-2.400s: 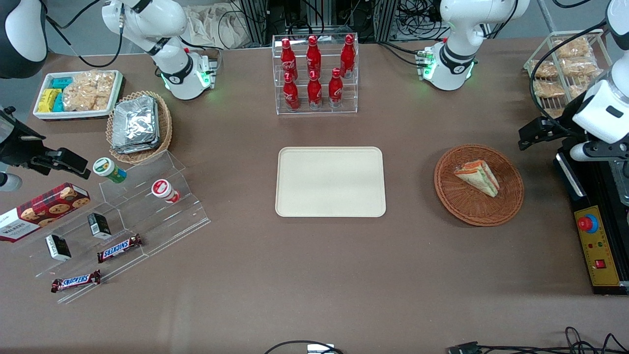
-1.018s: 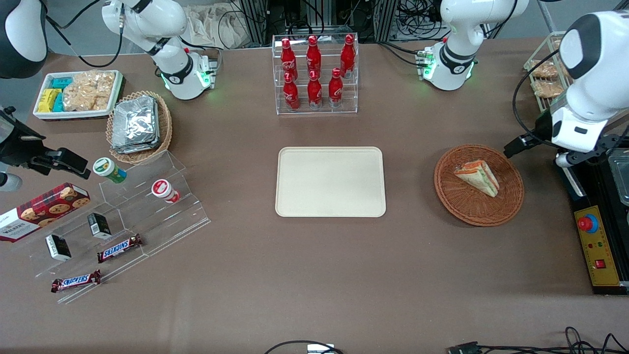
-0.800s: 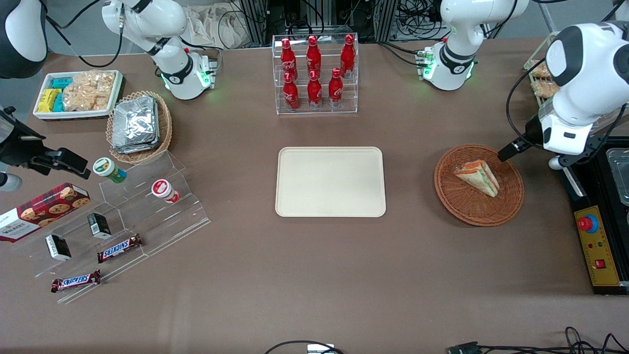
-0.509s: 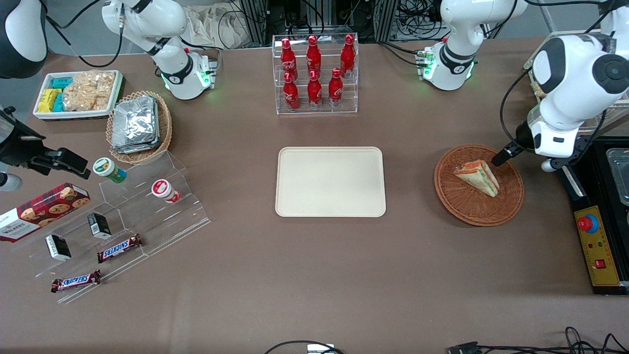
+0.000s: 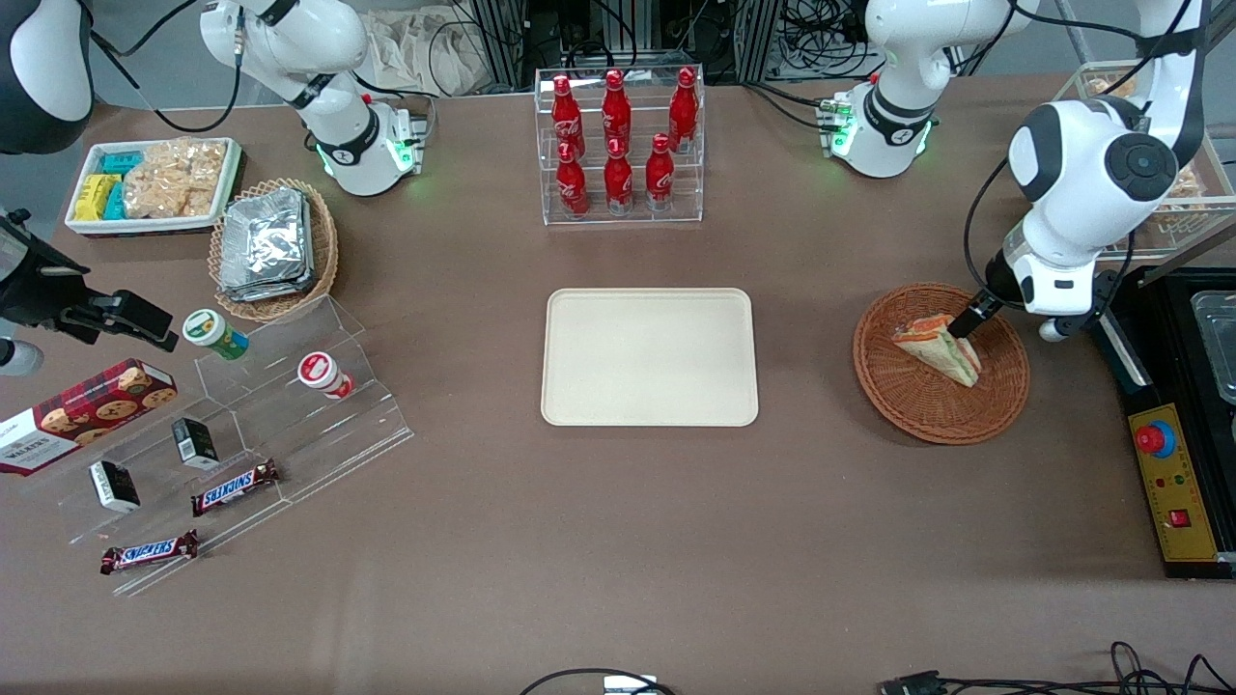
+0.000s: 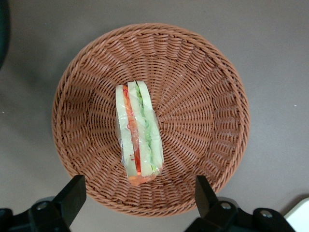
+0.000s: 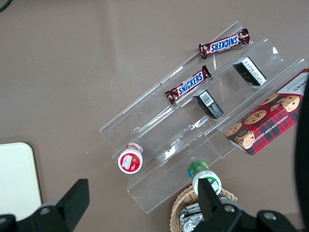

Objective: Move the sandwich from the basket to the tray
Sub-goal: 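Lower the open left gripper over the wrapped sandwich in the basket, then close the left gripper on the sandwich's upright edge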

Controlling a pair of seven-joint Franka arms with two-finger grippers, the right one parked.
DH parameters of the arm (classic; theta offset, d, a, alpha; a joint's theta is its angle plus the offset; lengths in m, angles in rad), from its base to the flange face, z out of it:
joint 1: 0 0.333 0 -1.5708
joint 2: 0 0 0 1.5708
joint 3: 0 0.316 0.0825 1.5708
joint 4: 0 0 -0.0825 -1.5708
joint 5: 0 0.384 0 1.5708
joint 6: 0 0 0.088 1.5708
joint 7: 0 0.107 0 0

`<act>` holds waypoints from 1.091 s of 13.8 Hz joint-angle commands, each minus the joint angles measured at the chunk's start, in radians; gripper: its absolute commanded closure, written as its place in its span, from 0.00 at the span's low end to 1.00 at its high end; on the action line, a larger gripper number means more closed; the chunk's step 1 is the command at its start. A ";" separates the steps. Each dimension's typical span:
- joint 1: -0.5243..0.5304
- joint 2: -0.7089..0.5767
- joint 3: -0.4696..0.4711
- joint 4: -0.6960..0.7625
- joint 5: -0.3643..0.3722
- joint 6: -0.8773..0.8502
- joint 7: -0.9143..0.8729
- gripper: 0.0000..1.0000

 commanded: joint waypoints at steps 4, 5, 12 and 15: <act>0.003 0.061 -0.006 -0.036 0.004 0.111 -0.056 0.00; 0.003 0.072 -0.006 -0.045 0.004 0.134 -0.059 0.00; 0.003 0.154 -0.006 -0.070 0.004 0.243 -0.076 0.00; 0.003 0.188 -0.006 -0.084 0.004 0.299 -0.088 0.00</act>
